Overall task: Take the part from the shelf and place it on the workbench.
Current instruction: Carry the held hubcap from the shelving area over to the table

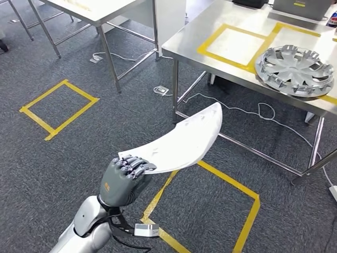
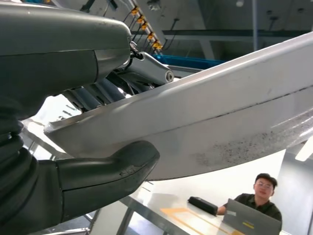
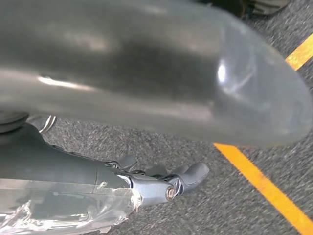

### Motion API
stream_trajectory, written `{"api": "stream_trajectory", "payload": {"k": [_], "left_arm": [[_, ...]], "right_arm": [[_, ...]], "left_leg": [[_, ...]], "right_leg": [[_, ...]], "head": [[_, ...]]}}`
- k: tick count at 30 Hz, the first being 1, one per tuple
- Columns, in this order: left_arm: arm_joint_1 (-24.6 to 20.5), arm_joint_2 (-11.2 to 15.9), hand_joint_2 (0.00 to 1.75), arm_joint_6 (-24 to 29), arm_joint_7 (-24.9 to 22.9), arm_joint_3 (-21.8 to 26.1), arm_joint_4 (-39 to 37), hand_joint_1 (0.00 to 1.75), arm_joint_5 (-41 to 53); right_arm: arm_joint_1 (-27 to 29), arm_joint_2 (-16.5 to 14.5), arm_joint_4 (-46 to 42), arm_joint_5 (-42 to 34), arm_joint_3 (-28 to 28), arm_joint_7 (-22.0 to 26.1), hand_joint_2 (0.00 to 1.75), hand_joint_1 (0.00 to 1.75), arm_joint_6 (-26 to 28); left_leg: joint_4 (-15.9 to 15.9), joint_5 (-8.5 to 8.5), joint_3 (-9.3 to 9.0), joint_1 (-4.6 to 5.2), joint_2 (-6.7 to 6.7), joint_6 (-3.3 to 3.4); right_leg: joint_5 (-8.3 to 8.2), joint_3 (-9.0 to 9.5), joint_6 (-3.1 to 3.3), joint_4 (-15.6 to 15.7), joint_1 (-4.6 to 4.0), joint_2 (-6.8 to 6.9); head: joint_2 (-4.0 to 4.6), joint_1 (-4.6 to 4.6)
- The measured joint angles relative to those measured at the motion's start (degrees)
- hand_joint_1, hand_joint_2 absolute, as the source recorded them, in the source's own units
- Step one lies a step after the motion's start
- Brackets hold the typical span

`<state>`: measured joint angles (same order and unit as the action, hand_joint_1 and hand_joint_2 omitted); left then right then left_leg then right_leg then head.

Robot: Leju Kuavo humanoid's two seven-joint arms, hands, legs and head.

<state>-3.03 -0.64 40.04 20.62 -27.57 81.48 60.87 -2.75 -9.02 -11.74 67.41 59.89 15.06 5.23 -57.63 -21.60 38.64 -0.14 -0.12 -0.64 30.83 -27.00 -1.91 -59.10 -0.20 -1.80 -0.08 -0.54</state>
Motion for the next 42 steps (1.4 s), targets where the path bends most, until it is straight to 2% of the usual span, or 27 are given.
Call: {"api": "stream_trajectory", "payload": {"k": [2,4,6,8,9,10,12,13,14,15,17,19,21,23,24,25,27,28,29,31,33,35,36,38,39,40,42], "left_arm": [[-0.15,-0.05,1.75,-0.01,-0.30,-0.10,0.00,1.75,-0.01],[-0.30,-0.06,1.75,-0.04,-0.60,-0.21,0.00,1.75,0.10],[-0.34,-0.04,1.75,-0.10,-0.88,-0.42,0.00,1.75,0.24],[-0.31,-0.02,1.75,-0.16,-1.20,-0.55,0.00,1.75,0.27],[-0.31,-0.01,1.75,-0.20,-1.32,-0.56,0.00,1.75,0.27],[-0.33,0.00,1.75,-0.23,-1.43,-0.56,0.00,1.75,0.27],[-0.39,0.02,1.75,-0.34,-1.54,-0.59,0.00,1.75,0.26],[-0.44,0.03,1.75,-0.39,-1.56,-0.61,0.01,1.75,0.27],[-0.51,0.04,1.75,-0.43,-1.57,-0.62,0.02,1.75,0.27],[-0.61,0.03,1.75,-0.44,-1.57,-0.65,0.04,1.75,0.27],[-0.87,0.02,1.75,-0.43,-1.58,-0.73,0.08,1.75,0.27],[-0.96,0.05,1.75,-0.41,-1.58,-0.82,0.09,1.75,0.27],[-0.87,0.13,1.75,-0.42,-1.62,-0.88,0.09,1.75,0.26],[-0.82,0.19,1.75,-0.43,-1.69,-0.93,0.09,1.75,0.25],[-0.83,0.21,1.75,-0.43,-1.72,-0.95,0.09,1.75,0.25],[-0.83,0.22,1.75,-0.44,-1.73,-0.97,0.09,1.75,0.25],[-0.83,0.25,1.75,-0.46,-1.73,-1.03,0.06,1.75,0.25],[-0.84,0.25,1.75,-0.49,-1.73,-1.07,0.05,1.75,0.25],[-0.87,0.25,1.75,-0.51,-1.73,-1.10,0.05,1.75,0.25],[-0.96,0.18,1.75,-0.55,-1.75,-1.14,0.09,1.75,0.25],[-1.03,0.10,1.75,-0.57,-1.79,-1.08,0.09,1.75,0.25],[-1.06,0.08,1.75,-0.58,-1.80,-1.04,0.09,1.75,0.26],[-1.02,0.08,1.75,-0.58,-1.80,-1.04,0.09,1.75,0.26],[-0.89,0.09,1.75,-0.58,-1.80,-1.05,0.09,1.75,0.26],[-0.87,0.09,1.75,-0.58,-1.80,-1.05,0.09,1.75,0.25],[-0.88,0.09,1.75,-0.59,-1.80,-1.05,0.09,1.75,0.25],[-0.96,0.08,1.75,-0.62,-1.80,-1.05,0.07,1.75,0.25]], "right_arm": [[-0.10,0.03,-0.04,0.03,0.03,0.01,0.00,0.00,0.07],[-0.21,0.03,-0.04,0.07,0.06,0.00,0.00,0.00,0.11],[-0.07,0.02,-0.04,0.10,0.09,-0.03,0.00,0.00,0.09],[0.17,0.02,-0.04,0.10,0.13,-0.05,0.00,0.00,0.08],[0.25,0.02,-0.04,0.09,0.14,-0.04,0.00,0.00,0.08],[0.35,0.02,-0.04,0.09,0.15,-0.04,0.00,0.00,0.08],[0.57,0.02,-0.03,0.10,0.16,-0.06,0.00,0.00,0.06],[0.62,0.02,-0.03,0.11,0.17,-0.08,0.00,0.00,0.06],[0.57,0.02,-0.03,0.13,0.17,-0.09,0.00,0.00,0.05],[0.39,0.02,-0.04,0.13,0.17,-0.09,0.00,0.00,0.06],[0.08,0.06,-0.06,0.14,0.17,-0.04,0.00,0.00,0.10],[-0.06,0.15,-0.08,0.15,0.19,-0.04,0.00,0.00,0.17],[-0.09,0.19,-0.09,0.21,0.21,-0.06,0.00,0.00,0.22],[-0.03,0.18,-0.09,0.27,0.21,-0.07,0.00,0.00,0.21],[-0.01,0.15,-0.09,0.28,0.21,-0.07,0.00,0.00,0.20],[0.02,0.14,-0.09,0.30,0.21,-0.07,0.00,0.00,0.19],[-0.05,0.14,-0.10,0.31,0.21,-0.08,0.00,0.00,0.21],[-0.10,0.16,-0.10,0.31,0.22,-0.09,0.00,0.00,0.22],[-0.14,0.18,-0.11,0.31,0.22,-0.10,0.00,0.00,0.24],[-0.18,0.19,-0.11,0.31,0.24,-0.13,0.00,0.00,0.26],[-0.27,0.17,-0.11,0.31,0.23,-0.10,0.00,0.00,0.28],[-0.31,0.13,-0.11,0.32,0.21,-0.08,0.00,0.00,0.29],[-0.24,0.11,-0.11,0.32,0.20,-0.09,0.00,0.00,0.28],[0.00,0.10,-0.11,0.32,0.22,-0.12,0.00,0.00,0.28],[0.08,0.10,-0.11,0.32,0.23,-0.13,0.00,0.00,0.28],[0.12,0.10,-0.11,0.31,0.24,-0.14,0.00,0.00,0.28],[0.19,0.11,-0.10,0.34,0.24,-0.13,0.00,0.00,0.21]], "left_leg": [[0.24,-0.19,-1.46,-0.08,-0.01,0.72],[0.25,-1.06,-2.96,-0.05,0.12,1.39],[0.25,-2.38,-4.43,0.00,0.11,1.67],[0.25,-4.00,-6.36,0.00,-0.09,1.60],[0.25,-4.90,-7.52,0.00,-0.16,1.48],[0.25,-5.82,-8.61,0.00,-0.19,1.32],[0.05,-7.71,-10.34,0.12,-0.28,0.84],[0.15,-8.51,-10.92,0.13,-0.34,0.52],[0.02,-8.89,-11.43,0.13,-0.41,0.14],[-0.18,-8.92,-11.72,0.06,-0.43,-0.21],[-3.24,-8.12,-10.78,-0.09,-0.39,-0.79],[-9.29,-8.70,-6.88,-0.15,-0.35,-1.13],[-14.71,-11.85,-1.97,-0.16,-0.35,-1.31],[-15.52,-13.98,1.03,-0.18,-0.35,-1.34],[-13.86,-13.15,1.47,-0.19,-0.34,-1.33],[-11.16,-10.65,1.37,-0.22,-0.32,-1.36],[-4.80,-3.93,0.90,-0.35,0.00,-1.37],[-2.65,-1.67,0.64,-0.39,0.16,-1.29],[-1.35,-0.72,0.46,-0.46,0.23,-1.12],[-0.82,-1.07,-0.79,-0.56,0.01,-0.37],[-0.67,-1.68,-2.47,-0.56,-0.14,0.50],[-0.66,-2.66,-3.75,-0.37,-0.17,1.04],[-0.66,-3.24,-4.30,-0.25,-0.22,1.21],[-0.66,-4.54,-5.66,0.00,-0.41,1.44],[-0.66,-5.24,-6.55,0.13,-0.51,1.50],[-0.65,-5.97,-7.52,0.25,-0.56,1.50],[-0.60,-7.32,-9.23,0.40,-0.59,1.35]], "right_leg": [[-0.03,-0.54,-0.61,-2.45,0.05,0.49],[1.03,-4.33,-0.94,-8.67,0.13,1.00],[4.57,-9.23,-1.07,-14.04,0.20,1.15],[7.58,-12.02,-1.22,-13.93,0.35,1.20],[6.81,-12.49,-1.31,-11.84,0.44,1.23],[3.83,-12.60,-1.39,-8.86,0.55,1.31],[-4.70,-12.46,-1.12,-3.03,0.57,1.86],[-7.56,-12.24,-0.77,-1.48,0.44,2.07],[-8.66,-11.96,-0.28,-0.75,0.28,2.21],[-8.34,-11.40,0.25,-0.77,0.17,2.10],[-7.74,-10.12,1.15,-0.44,0.24,1.78],[-6.75,-8.75,1.73,-0.31,0.32,1.61],[-5.43,-7.36,1.90,-0.29,0.33,1.46],[-3.98,-5.60,1.83,-0.29,0.42,1.21],[-3.22,-4.59,1.70,-0.29,0.52,1.08],[-2.42,-3.58,1.49,-0.26,0.66,0.98],[-0.71,-1.88,0.78,-0.32,0.68,0.78],[0.25,-1.26,0.42,-0.11,0.61,0.73],[0.72,-0.56,0.00,-0.14,0.50,0.71],[1.13,0.73,-0.66,-0.07,0.49,0.82],[1.12,-0.02,-1.17,-2.91,0.58,1.11],[2.73,-4.25,-1.38,-9.30,0.61,1.33],[4.34,-6.90,-1.37,-12.36,0.58,1.35],[6.77,-10.69,-1.12,-14.51,0.44,1.34],[6.30,-11.42,-0.84,-13.12,0.32,1.34],[4.16,-11.39,-0.46,-10.32,0.16,1.34],[-2.63,-10.56,0.35,-4.21,-0.27,1.35]], "head": [[0.00,-0.25],[0.02,-0.41],[0.02,-0.43],[0.01,-0.45],[0.01,-0.46],[0.01,-0.48],[0.01,-0.53],[0.02,-0.45],[0.02,-0.39],[0.02,-0.29],[0.01,-0.13],[0.01,0.00],[0.01,0.08],[0.01,0.14],[0.01,0.16],[0.01,0.19],[0.02,0.44],[0.02,0.49],[0.02,0.54],[0.01,0.29],[0.01,0.07],[0.01,-0.06],[0.01,-0.07],[0.01,-0.12],[0.01,-0.11],[0.01,-0.13],[0.01,-0.07]]}}
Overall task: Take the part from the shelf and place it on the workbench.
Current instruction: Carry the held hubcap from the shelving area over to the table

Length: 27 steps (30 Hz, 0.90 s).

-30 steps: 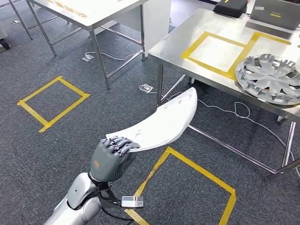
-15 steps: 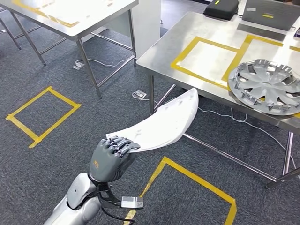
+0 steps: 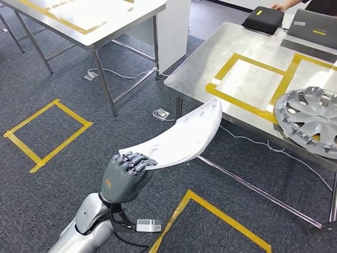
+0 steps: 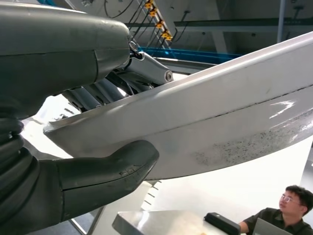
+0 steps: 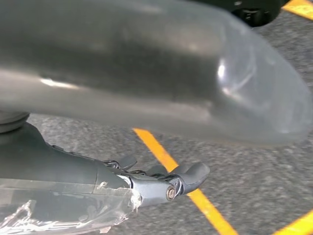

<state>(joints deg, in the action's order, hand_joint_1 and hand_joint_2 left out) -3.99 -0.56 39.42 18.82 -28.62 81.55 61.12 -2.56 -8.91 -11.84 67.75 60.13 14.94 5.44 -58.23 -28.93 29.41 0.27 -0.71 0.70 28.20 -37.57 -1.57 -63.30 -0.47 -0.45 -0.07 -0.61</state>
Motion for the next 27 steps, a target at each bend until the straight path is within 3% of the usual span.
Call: {"api": "stream_trajectory", "payload": {"k": [1,2,5,7,9,11,12,13,15,16,17,19,20,22,23,25,26,27], "left_arm": [[-0.04,-0.01,1.75,-0.03,0.00,-0.01,-0.02,1.75,0.00],[-0.08,-0.01,1.75,-0.05,0.00,-0.02,-0.03,1.75,0.01],[-0.30,-0.06,1.75,-0.06,0.00,-0.04,-0.01,1.75,0.01],[-0.53,-0.05,1.75,-0.07,0.00,-0.08,-0.01,1.75,0.02],[-0.63,-0.01,1.75,-0.15,-0.01,-0.14,-0.04,1.75,0.04],[-0.61,0.02,1.75,-0.28,-0.06,-0.21,-0.10,1.75,0.06],[-0.62,0.02,1.75,-0.35,-0.08,-0.24,-0.13,1.75,0.07],[-0.62,0.02,1.75,-0.39,-0.10,-0.27,-0.14,1.75,0.08],[-0.63,0.04,1.75,-0.44,-0.11,-0.33,-0.20,1.75,0.08],[-0.61,0.06,1.75,-0.45,-0.11,-0.38,-0.27,1.75,0.09],[-0.62,0.07,1.75,-0.45,-0.12,-0.44,-0.33,1.75,0.10],[-0.84,-0.01,1.75,-0.45,-0.29,-0.54,-0.42,1.75,0.30],[-1.01,-0.09,1.75,-0.43,-0.51,-0.57,-0.43,1.75,0.61],[-1.23,-0.24,1.75,-0.39,-0.97,-0.61,-0.46,1.75,1.46],[-1.25,-0.26,1.75,-0.42,-1.13,-0.63,-0.54,1.75,1.77],[-1.25,-0.27,1.75,-0.59,-1.26,-0.81,-0.82,1.75,2.07],[-1.26,-0.29,1.75,-0.75,-1.34,-0.96,-1.03,1.75,2.12],[-1.30,-0.33,1.75,-0.95,-1.45,-1.13,-1.25,1.75,2.16]], "right_arm": [[0.00,0.00,0.01,0.03,0.00,0.02,0.00,0.00,-0.07],[-0.03,0.00,0.01,0.08,0.00,0.04,0.00,0.00,-0.14],[-0.33,0.01,-0.01,0.20,0.00,0.08,0.00,0.00,-0.30],[-0.41,0.07,-0.01,0.27,0.00,0.08,0.00,0.00,-0.40],[-0.40,0.10,-0.01,0.35,0.00,0.05,0.00,0.00,-0.47],[-0.27,0.09,-0.01,0.45,0.00,-0.01,0.00,0.00,-0.57],[-0.19,0.08,-0.01,0.49,0.00,-0.03,0.00,0.00,-0.62],[-0.15,0.05,-0.01,0.51,0.00,-0.04,0.00,0.00,-0.66],[-0.21,0.04,-0.01,0.53,0.00,-0.04,0.00,0.00,-0.69],[-0.29,0.04,-0.01,0.53,0.01,-0.03,0.00,0.00,-0.69],[-0.33,0.04,-0.01,0.55,0.01,-0.03,0.00,0.00,-0.68],[-0.29,0.04,-0.01,0.60,0.02,-0.03,0.00,0.00,-0.67],[-0.23,0.05,-0.01,0.63,0.02,-0.04,0.00,0.00,-0.65],[-0.32,0.04,-0.01,0.69,0.02,-0.07,0.00,0.00,-0.61],[-0.44,0.02,-0.01,0.74,0.01,-0.08,0.00,0.00,-0.60],[-0.58,-0.01,-0.01,0.82,0.00,-0.08,0.00,0.00,-0.58],[-0.52,-0.01,-0.01,0.85,0.00,-0.09,0.00,0.00,-0.57],[-0.41,-0.01,-0.01,0.88,0.01,-0.10,0.00,0.00,-0.55]], "left_leg": [[0.14,-0.58,-0.58,0.01,-0.02,-0.24],[0.12,-0.83,-1.02,-0.02,-0.04,-0.56],[-1.76,-0.10,-0.94,-0.12,0.03,-1.58],[-6.65,-0.04,2.14,-0.19,0.10,-2.20],[-12.62,-2.41,7.01,-0.38,0.09,-2.72],[-14.97,-4.85,10.58,-0.61,0.09,-2.99],[-13.98,-4.50,11.21,-0.72,0.08,-3.11],[-11.62,-2.65,11.10,-0.85,-0.05,-3.31],[-4.53,3.55,9.96,-1.30,-1.34,-3.74],[-1.79,5.82,9.43,-1.44,-1.99,-3.75],[-0.05,7.07,9.08,-1.51,-2.48,-3.56],[0.56,7.15,8.53,-1.42,-2.12,-2.77],[0.66,7.12,8.16,-1.45,-1.73,-2.29],[0.74,6.69,7.34,-1.48,-0.69,-1.30],[0.75,6.24,6.90,-1.34,-0.12,-0.95],[0.74,5.25,6.04,-1.03,0.98,-0.57],[0.74,4.71,5.51,-0.89,1.46,-0.50],[0.74,4.14,4.85,-0.79,1.91,-0.47]], "right_leg": [[-2.36,0.54,0.31,1.90,-0.26,-0.01],[-3.61,0.85,0.60,2.88,-0.46,-0.09],[-3.32,2.64,1.45,4.19,-0.42,-0.74],[-2.96,4.28,1.91,4.80,-0.12,-1.19],[-2.21,5.26,2.15,4.99,0.01,-1.69],[-1.24,6.27,2.07,5.01,0.17,-2.52],[-0.71,6.92,1.93,5.01,0.30,-3.03],[-0.15,7.63,1.71,5.01,0.48,-3.59],[1.09,8.64,1.06,4.82,0.78,-4.73],[1.73,8.85,0.65,4.78,0.85,-5.26],[2.30,8.97,0.25,4.86,0.90,-5.72],[3.07,9.56,-0.40,5.54,1.05,-6.47],[3.38,9.87,-0.68,5.52,1.08,-5.96],[4.90,8.52,-1.21,2.32,0.97,-3.37],[6.20,6.49,-1.39,-1.14,0.90,-1.72],[8.23,1.05,-1.53,-8.78,0.90,-0.31],[7.83,-0.93,-1.49,-10.67,0.90,-0.11],[6.23,-1.92,-1.40,-10.48,0.87,-0.01]], "head": [[0.00,0.03],[0.00,0.05],[-0.01,0.08],[-0.01,0.35],[0.00,0.57],[0.00,0.54],[0.00,0.54],[0.00,0.53],[0.00,0.66],[0.00,0.72],[0.00,0.81],[0.00,0.81],[0.00,0.79],[0.00,0.48],[0.00,0.33],[0.00,0.22],[0.00,0.22],[0.00,0.22]]}}
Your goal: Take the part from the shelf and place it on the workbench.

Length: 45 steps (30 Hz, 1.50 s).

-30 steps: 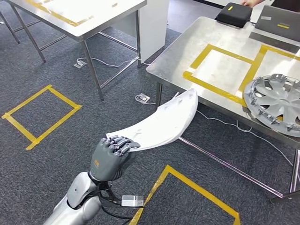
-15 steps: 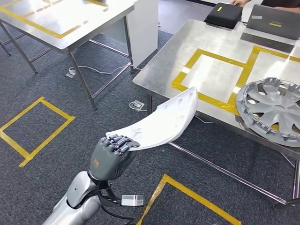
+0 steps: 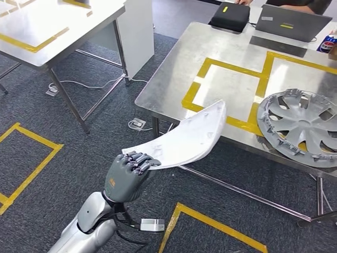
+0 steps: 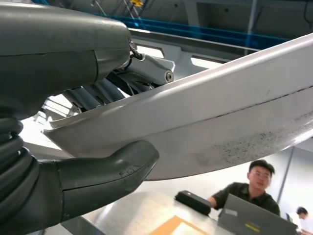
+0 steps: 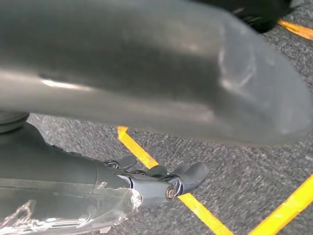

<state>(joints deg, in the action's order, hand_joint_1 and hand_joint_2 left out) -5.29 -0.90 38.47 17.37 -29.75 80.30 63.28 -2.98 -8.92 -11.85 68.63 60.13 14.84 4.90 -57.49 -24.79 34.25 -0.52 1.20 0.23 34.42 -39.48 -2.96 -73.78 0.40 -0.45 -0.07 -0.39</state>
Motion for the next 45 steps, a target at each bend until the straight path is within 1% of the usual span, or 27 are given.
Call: {"api": "stream_trajectory", "payload": {"k": [1,2,3,4,5,6,7,8,10,12,13,14,15,16,18,19,20,21,24,25,31,33,38,40,42,43,45], "left_arm": [[-0.09,-0.07,1.75,-0.24,-0.13,-0.14,-0.22,1.75,0.05],[-0.24,-0.14,1.75,-0.47,-0.28,-0.28,-0.45,1.75,0.14],[-0.45,-0.20,1.75,-0.70,-0.42,-0.43,-0.70,1.75,0.29],[-0.67,-0.24,1.75,-0.89,-0.55,-0.58,-0.94,1.75,0.46],[-0.86,-0.26,1.75,-1.04,-0.63,-0.75,-1.17,1.75,0.59],[-1.01,-0.27,1.75,-1.15,-0.70,-0.95,-1.38,1.75,0.62],[-1.14,-0.31,1.75,-1.21,-0.74,-1.14,-1.54,1.75,0.51],[-1.29,-0.38,1.75,-1.25,-0.74,-1.32,-1.66,1.75,0.30],[-1.62,-0.51,1.75,-1.26,-0.74,-1.60,-1.76,1.75,-0.21],[-1.71,-0.48,1.75,-1.27,-0.74,-1.71,-1.90,1.75,-0.40],[-1.67,-0.42,1.75,-1.32,-0.74,-1.75,-2.02,1.75,-0.40],[-1.64,-0.36,1.75,-1.39,-0.76,-1.82,-2.16,1.75,-0.42],[-1.65,-0.30,1.75,-1.55,-0.84,-1.90,-2.26,1.75,-0.47],[-1.71,-0.26,1.75,-1.78,-0.99,-1.98,-2.33,1.75,-0.61],[-2.04,-0.22,1.75,-2.35,-1.30,-2.09,-2.42,1.75,-1.03],[-2.35,-0.27,1.75,-2.68,-1.41,-2.14,-2.47,1.75,-1.25],[-2.69,-0.38,1.75,-3.03,-1.50,-2.16,-2.58,1.75,-1.38],[-3.10,-0.55,1.75,-3.44,-1.62,-2.18,-2.78,1.75,-1.47],[-4.58,-1.31,1.75,-4.49,-2.16,-2.19,-3.90,1.75,-1.55],[-5.10,-1.53,1.75,-4.71,-2.30,-2.19,-4.34,1.75,-1.55],[-7.77,-2.24,1.75,-5.83,-3.39,-2.20,-7.46,1.75,-1.28],[-8.25,-2.29,1.75,-5.87,-3.72,-2.19,-8.07,1.75,-1.08],[-8.58,-2.31,1.75,-5.93,-3.81,-2.19,-8.47,1.75,-1.07],[-9.15,-2.52,1.75,-6.02,-3.95,-2.19,-9.23,1.75,-1.10],[-9.71,-2.85,1.75,-6.08,-4.19,-2.17,-9.98,1.75,-1.16],[-9.82,-2.94,1.75,-6.08,-4.27,-2.16,-10.15,1.75,-1.18],[-9.87,-2.99,1.75,-6.13,-4.32,-2.15,-10.44,1.75,-1.18]], "right_arm": [[0.10,0.00,0.00,0.04,0.01,-0.01,0.00,0.00,0.03],[0.16,0.00,0.00,0.09,0.01,-0.02,0.00,0.00,0.07],[0.12,0.00,0.01,0.14,0.01,-0.02,0.00,0.00,0.11],[-0.01,0.00,0.01,0.19,0.01,-0.02,0.00,0.00,0.14],[-0.13,0.00,0.02,0.24,0.00,-0.02,0.00,0.00,0.19],[-0.24,0.00,0.02,0.27,-0.01,-0.02,0.00,0.00,0.24],[-0.29,0.00,0.02,0.31,-0.01,-0.02,0.00,0.00,0.29],[-0.24,0.00,0.02,0.36,0.00,-0.02,0.00,0.00,0.35],[-0.22,0.01,0.01,0.46,0.03,-0.04,0.00,0.00,0.44],[-0.44,0.02,0.00,0.51,0.05,-0.07,0.00,0.00,0.50],[-0.55,0.02,0.00,0.54,0.06,-0.08,0.00,0.00,0.49],[-0.59,0.02,0.00,0.53,0.06,-0.10,0.00,0.00,0.49],[-0.54,0.00,0.00,0.45,0.07,-0.10,0.00,0.00,0.48],[-0.46,-0.02,0.00,0.36,0.07,-0.08,0.00,0.00,0.46],[-0.32,-0.07,0.00,0.15,0.09,-0.01,0.00,0.00,0.43],[-0.31,-0.07,0.00,0.14,0.10,0.02,0.00,0.00,0.42],[-0.31,-0.07,0.00,0.17,0.10,0.02,0.00,0.00,0.41],[-0.29,-0.07,0.00,0.24,0.10,0.03,0.00,0.00,0.40],[-0.24,-0.07,0.00,0.57,0.10,0.04,0.00,0.00,0.33],[-0.27,-0.08,0.00,0.68,0.10,0.05,0.00,0.00,0.29],[-0.43,-0.10,0.00,0.95,0.10,0.09,0.00,0.00,0.07],[-0.44,-0.11,0.00,0.96,0.10,0.09,0.00,0.00,0.04],[-0.45,-0.11,0.00,0.97,0.10,0.09,0.00,0.00,0.04],[-0.43,-0.18,0.01,1.04,0.10,0.07,0.00,0.00,-0.01],[-0.54,-0.26,0.02,1.11,0.10,0.02,0.00,0.00,-0.09],[-0.66,-0.26,0.02,1.12,0.10,0.01,0.00,0.00,-0.11],[-0.80,-0.29,0.02,1.20,0.10,-0.03,0.00,0.00,-0.11]], "left_leg": [[0.00,-0.58,-0.77,0.06,0.44,-0.03],[0.01,-1.21,-1.58,0.12,0.90,-0.12],[-0.04,-1.82,-2.30,0.29,1.33,-0.32],[-0.08,-2.31,-2.81,0.47,1.73,-0.55],[-0.09,-2.65,-3.10,0.64,2.15,-0.80],[-0.04,-2.85,-3.26,0.79,2.62,-1.03],[0.09,-3.00,-3.39,0.79,3.13,-1.27],[0.09,-3.26,-3.53,0.72,3.16,-1.55],[-2.25,-4.77,-2.60,0.50,1.66,-2.17],[-8.94,-7.53,1.16,0.35,-0.24,-2.58],[-12.65,-8.64,3.57,0.34,-0.58,-2.69],[-15.12,-8.83,5.47,0.34,-0.74,-2.74],[-15.70,-7.87,6.46,0.34,-0.84,-2.70],[-14.16,-5.85,6.37,0.34,-0.90,-2.60],[-7.30,-0.96,3.99,0.33,-1.20,-2.35],[-3.99,0.45,2.70,0.28,-1.47,-2.15],[-1.78,1.09,1.87,0.24,-1.73,-1.95],[-0.67,1.13,1.49,0.20,-1.95,-1.82],[-0.25,1.00,1.37,0.23,-2.20,-1.63],[-0.25,0.98,1.35,0.26,-2.27,-1.51],[-0.34,0.86,1.37,0.66,-2.36,-0.45],[-0.35,0.80,1.36,0.75,-2.37,-0.30],[-0.37,0.70,1.36,0.85,-2.38,-0.11],[0.00,0.65,1.07,0.91,-2.26,0.55],[0.50,0.67,0.44,0.80,-1.97,1.31],[0.62,0.55,0.14,0.70,-1.83,1.49],[0.63,0.07,-0.07,0.69,-1.62,1.50]], "right_leg": [[-2.63,0.17,0.17,2.38,-0.05,0.19],[-5.81,1.08,0.41,6.14,-0.17,0.91],[-8.14,2.15,0.59,9.73,-0.48,2.04],[-9.66,3.06,0.83,12.38,-0.71,2.96],[-10.28,3.51,1.03,13.81,-0.92,3.57],[-10.08,3.55,1.20,14.05,-1.10,3.49],[-10.08,3.55,1.48,14.14,-1.03,2.81],[-10.09,3.60,1.71,14.32,-0.94,2.17],[-10.07,4.04,2.22,14.76,-0.59,0.97],[-9.94,4.35,2.62,14.93,-0.36,-0.28],[-9.84,4.43,2.76,14.93,-0.32,-0.96],[-9.73,4.55,2.81,14.93,-0.30,-1.62],[-9.59,4.73,2.83,14.93,-0.29,-2.17],[-9.43,4.98,2.78,14.93,-0.26,-2.69],[-9.06,5.42,2.47,14.89,-0.26,-3.51],[-8.83,5.46,2.19,14.74,-0.34,-3.86],[-8.65,5.41,1.94,14.65,-0.43,-4.04],[-8.42,5.24,2.00,14.56,-0.56,-4.09],[-8.10,5.18,2.84,14.81,-0.65,-3.81],[-8.18,5.38,2.75,15.00,-0.64,-3.72],[-8.61,6.22,0.86,15.95,-0.25,-3.61],[-8.59,6.25,0.60,16.00,-0.15,-3.61],[-8.55,6.27,0.37,16.08,-0.02,-3.62],[-8.69,6.23,-0.28,15.78,0.12,-3.44],[-7.66,5.43,-0.87,13.69,0.08,-2.13],[-6.21,4.14,-0.93,11.11,0.07,-1.29],[-3.17,0.28,-1.04,3.73,0.20,-0.34]], "head": [[0.00,-0.01],[0.00,-0.01],[0.00,-0.04],[0.00,-0.05],[0.00,-0.01],[0.00,0.05],[0.00,0.13],[0.00,0.20],[0.00,0.35],[0.00,0.57],[0.00,0.60],[0.00,0.66],[0.00,0.67],[0.00,0.68],[0.00,0.68],[0.00,0.70],[0.00,0.65],[0.00,0.64],[0.00,0.48],[0.00,0.42],[0.00,0.46],[0.00,0.47],[0.00,0.46],[0.00,0.49],[0.00,0.21],[0.00,0.05],[0.00,-0.20]]}}
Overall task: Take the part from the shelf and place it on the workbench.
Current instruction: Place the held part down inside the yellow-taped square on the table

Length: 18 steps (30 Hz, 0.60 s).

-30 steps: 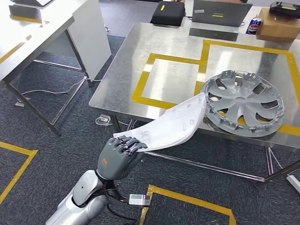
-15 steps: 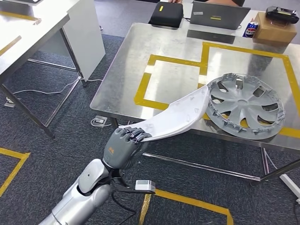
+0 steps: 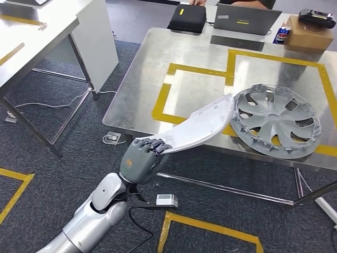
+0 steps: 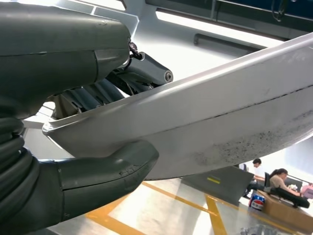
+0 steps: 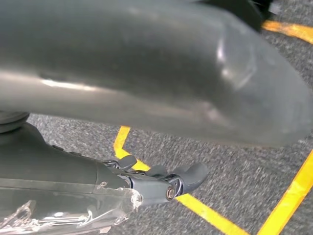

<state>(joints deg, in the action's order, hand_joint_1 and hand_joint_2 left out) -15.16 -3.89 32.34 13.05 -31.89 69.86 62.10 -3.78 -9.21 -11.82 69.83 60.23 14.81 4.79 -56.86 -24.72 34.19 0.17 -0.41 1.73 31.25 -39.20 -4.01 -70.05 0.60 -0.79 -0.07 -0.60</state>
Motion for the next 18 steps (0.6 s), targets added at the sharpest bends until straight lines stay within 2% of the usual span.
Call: {"api": "stream_trajectory", "payload": {"k": [1,2,3,5,6,7,8,9,11,12,13,14,16,17,18], "left_arm": [[0.03,0.00,1.75,-0.04,0.00,-0.01,-0.19,1.75,0.02],[0.06,0.00,1.75,-0.07,-0.01,-0.01,-0.40,1.75,0.04],[0.08,0.00,1.75,-0.10,-0.03,-0.01,-0.60,1.75,0.06],[0.04,-0.01,1.75,-0.12,-0.08,0.00,-0.93,1.75,0.10],[-0.04,-0.01,1.75,-0.14,-0.09,0.01,-1.06,1.75,0.12],[-0.14,-0.03,1.75,-0.18,-0.11,0.00,-1.16,1.75,0.16],[-0.27,-0.04,1.75,-0.23,-0.13,0.00,-1.26,1.75,0.26],[-0.41,-0.08,1.75,-0.28,-0.18,-0.01,-1.37,1.75,0.42],[-0.68,-0.20,1.75,-0.32,-0.34,-0.03,-1.57,1.75,0.86],[-0.90,-0.28,1.75,-0.28,-0.51,-0.04,-1.65,1.75,1.11],[-1.14,-0.35,1.75,-0.24,-0.73,-0.04,-1.74,1.75,1.36],[-1.34,-0.42,1.75,-0.19,-0.97,-0.04,-1.86,1.75,1.61],[-1.50,-0.46,1.75,-0.16,-1.44,-0.03,-2.31,1.75,1.88],[-1.50,-0.46,1.75,-0.16,-1.64,-0.02,-2.59,1.75,1.95],[-1.51,-0.46,1.75,-0.17,-1.82,-0.01,-2.86,1.75,1.98]], "right_arm": [[0.04,-0.02,0.00,0.04,0.00,-0.05,0.00,0.00,0.00],[0.13,-0.03,0.00,0.09,0.00,-0.12,0.00,0.00,0.00],[0.22,-0.03,0.00,0.11,0.00,-0.21,0.00,0.00,0.00],[0.30,-0.04,0.01,0.19,0.01,-0.37,0.00,0.00,0.01],[0.24,-0.10,0.03,0.23,0.01,-0.45,0.00,0.00,0.00],[0.14,-0.18,0.06,0.28,0.01,-0.51,0.00,0.00,-0.02],[0.07,-0.25,0.09,0.34,0.01,-0.56,0.00,0.00,-0.03],[0.04,-0.31,0.11,0.42,0.01,-0.60,0.00,0.00,-0.04],[0.11,-0.30,0.10,0.57,0.02,-0.58,0.00,0.00,-0.03],[0.13,-0.30,0.10,0.61,0.02,-0.57,0.00,0.00,-0.02],[0.10,-0.29,0.09,0.64,0.03,-0.56,0.00,0.00,0.00],[0.08,-0.29,0.09,0.65,0.03,-0.56,0.00,0.00,0.01],[0.14,-0.30,0.09,0.70,0.03,-0.60,0.00,0.00,0.04],[0.23,-0.30,0.09,0.73,0.03,-0.62,0.00,0.00,0.05],[0.33,-0.30,0.09,0.75,0.03,-0.64,0.00,0.00,0.07]], "left_leg": [[0.00,-0.30,-0.16,-0.03,0.08,-0.08],[-0.01,-0.54,-0.42,-0.12,0.17,-0.24],[-0.02,-0.77,-0.80,-0.26,0.24,-0.51],[-0.05,-1.34,-1.76,-0.63,0.39,-1.39],[-0.12,-1.62,-2.14,-0.72,0.46,-1.90],[-0.12,-1.88,-2.37,-0.73,0.52,-2.36],[-0.09,-2.07,-2.58,-0.66,0.57,-2.80],[-0.08,-2.17,-2.78,-0.64,0.60,-3.17],[-0.67,-2.19,-2.90,-0.77,0.63,-3.77],[-2.16,-2.17,-2.21,-0.83,0.63,-3.99],[-4.74,-2.47,-0.67,-0.84,0.64,-4.17],[-8.26,-3.21,1.58,-0.81,0.63,-4.32],[-14.93,-6.00,6.83,-0.68,0.63,-4.41],[-16.38,-7.03,8.67,-0.61,0.63,-4.28],[-16.09,-7.15,9.65,-0.46,0.62,-3.97]], "right_leg": [[0.80,-1.72,-0.05,-2.88,0.10,0.15],[0.60,-2.52,-0.10,-3.85,0.22,0.24],[-0.71,-2.21,-0.25,-2.59,0.38,0.31],[-4.84,0.93,-0.81,4.46,0.75,0.54],[-5.75,2.43,-0.84,7.88,0.80,0.67],[-6.02,3.53,-0.55,10.02,0.78,0.80],[-5.69,3.94,-0.01,10.83,0.68,0.81],[-5.30,4.03,0.81,10.94,0.57,0.75],[-5.41,4.67,1.93,10.84,0.55,0.36],[-5.20,5.15,2.38,10.89,0.55,0.20],[-4.91,5.65,2.77,10.96,0.54,0.05],[-4.54,6.08,3.08,11.01,0.50,-0.03],[-3.54,7.10,3.44,11.06,0.36,-0.31],[-2.96,7.78,3.51,11.08,0.26,-0.51],[-2.32,8.60,3.54,11.12,0.16,-0.71]], "head": [[0.00,0.00],[0.00,-0.03],[0.00,-0.03],[0.00,-0.05],[0.00,-0.19],[0.00,-0.27],[0.00,-0.30],[0.00,-0.32],[0.00,-0.09],[0.00,-0.02],[0.00,0.08],[0.00,0.14],[0.00,0.20],[0.00,0.20],[0.00,0.20]]}}
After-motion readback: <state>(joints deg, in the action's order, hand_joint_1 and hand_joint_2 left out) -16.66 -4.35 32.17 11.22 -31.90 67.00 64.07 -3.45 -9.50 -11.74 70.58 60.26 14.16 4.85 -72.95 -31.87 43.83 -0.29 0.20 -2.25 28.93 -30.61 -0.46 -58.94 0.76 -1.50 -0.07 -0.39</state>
